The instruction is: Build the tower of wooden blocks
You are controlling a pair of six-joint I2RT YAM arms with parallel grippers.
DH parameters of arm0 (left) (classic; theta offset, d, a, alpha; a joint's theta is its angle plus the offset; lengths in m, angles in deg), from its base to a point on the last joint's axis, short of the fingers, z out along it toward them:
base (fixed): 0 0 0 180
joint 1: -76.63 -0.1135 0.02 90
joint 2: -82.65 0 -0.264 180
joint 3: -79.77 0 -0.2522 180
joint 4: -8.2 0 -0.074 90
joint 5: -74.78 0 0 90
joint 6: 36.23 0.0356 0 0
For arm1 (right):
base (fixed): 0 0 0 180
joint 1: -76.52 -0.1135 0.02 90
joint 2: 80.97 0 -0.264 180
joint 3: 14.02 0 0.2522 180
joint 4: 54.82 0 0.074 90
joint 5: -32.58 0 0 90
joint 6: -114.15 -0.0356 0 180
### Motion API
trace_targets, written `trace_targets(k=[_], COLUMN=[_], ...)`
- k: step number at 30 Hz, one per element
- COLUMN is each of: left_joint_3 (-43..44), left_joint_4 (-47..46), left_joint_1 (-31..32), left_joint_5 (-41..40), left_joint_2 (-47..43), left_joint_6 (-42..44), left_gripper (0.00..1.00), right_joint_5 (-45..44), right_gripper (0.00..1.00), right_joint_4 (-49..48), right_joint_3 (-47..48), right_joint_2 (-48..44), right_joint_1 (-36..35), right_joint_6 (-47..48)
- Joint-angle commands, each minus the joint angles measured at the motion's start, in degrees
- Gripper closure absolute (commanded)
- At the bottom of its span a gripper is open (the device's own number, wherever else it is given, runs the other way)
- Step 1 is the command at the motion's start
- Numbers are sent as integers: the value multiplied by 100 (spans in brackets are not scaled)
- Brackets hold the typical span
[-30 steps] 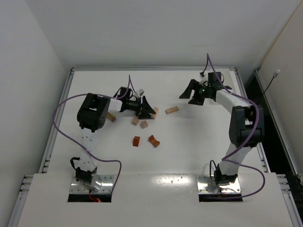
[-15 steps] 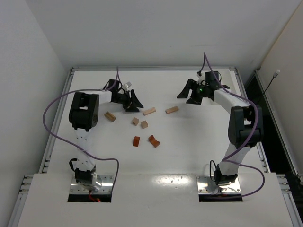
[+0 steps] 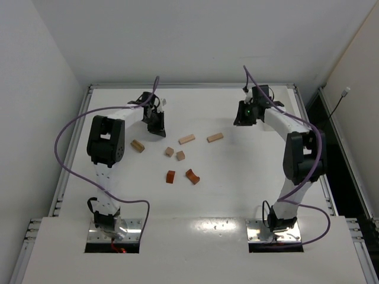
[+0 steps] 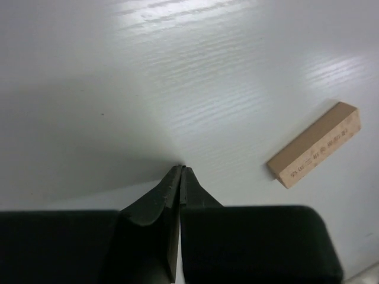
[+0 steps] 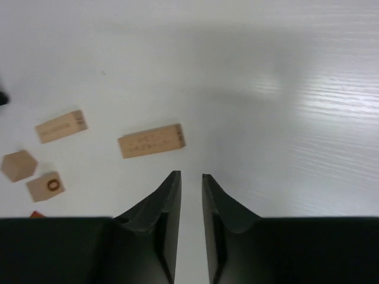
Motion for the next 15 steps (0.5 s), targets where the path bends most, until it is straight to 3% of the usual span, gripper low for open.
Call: trace_targets(k=[1, 6, 15], left_joint_3=[199, 251, 199], left_joint_4=[608, 819, 741], left_joint_1=[299, 755, 1195], left_joint_5=[-886, -948, -747], left_joint_2=[-302, -302, -294], left_joint_6=[624, 993, 1161], left_gripper=[100, 100, 100], right_joint_5=[-1215, -1340, -979], right_gripper=[89, 96, 95], right_joint_4=[443, 558, 962], right_joint_3=[323, -204, -397], right_joint_2=[11, -103, 72], right_joint_1=[-116, -405, -520], right_joint_6=[683, 744, 156])
